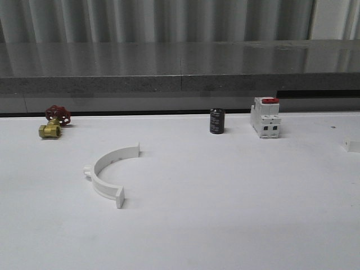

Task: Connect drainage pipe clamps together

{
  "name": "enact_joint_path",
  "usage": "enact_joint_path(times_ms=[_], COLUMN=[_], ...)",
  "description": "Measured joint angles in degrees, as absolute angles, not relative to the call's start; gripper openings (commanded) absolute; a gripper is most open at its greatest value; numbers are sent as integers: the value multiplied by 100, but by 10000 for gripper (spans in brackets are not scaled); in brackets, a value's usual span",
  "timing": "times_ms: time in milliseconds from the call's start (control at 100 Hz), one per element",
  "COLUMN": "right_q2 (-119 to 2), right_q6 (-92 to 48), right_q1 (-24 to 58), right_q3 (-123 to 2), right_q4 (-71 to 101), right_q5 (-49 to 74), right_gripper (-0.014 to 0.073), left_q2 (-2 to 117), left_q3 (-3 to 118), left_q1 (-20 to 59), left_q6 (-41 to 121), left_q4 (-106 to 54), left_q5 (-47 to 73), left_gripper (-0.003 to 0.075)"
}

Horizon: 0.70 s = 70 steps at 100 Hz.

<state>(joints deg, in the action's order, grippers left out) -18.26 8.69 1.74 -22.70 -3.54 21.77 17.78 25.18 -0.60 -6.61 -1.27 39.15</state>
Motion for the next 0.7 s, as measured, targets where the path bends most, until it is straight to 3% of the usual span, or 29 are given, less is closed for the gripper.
enact_joint_path(times_ms=[250, 530, 600, 700], right_q2=[-3930, -5513, -5677, -5772], right_q6=[869, 869, 869, 869], right_q1=[174, 174, 174, 174], right_q3=[-3324, -3572, -3572, -3572], right_q4=[-350, -314, -289, -266], right_q5=[2628, 2633, 2644, 2644], right_gripper=[-67, -61, -19, 118], left_q2=[1778, 1778, 1778, 1778], left_q3=[2518, 2518, 2518, 2518], left_q1=[-68, -68, -68, -68], left_q6=[-661, -661, -652, -652], left_q4=[-127, -127, -127, -127], left_q5=[3915, 3913, 3913, 3913], left_gripper=[-20, -20, -20, -20])
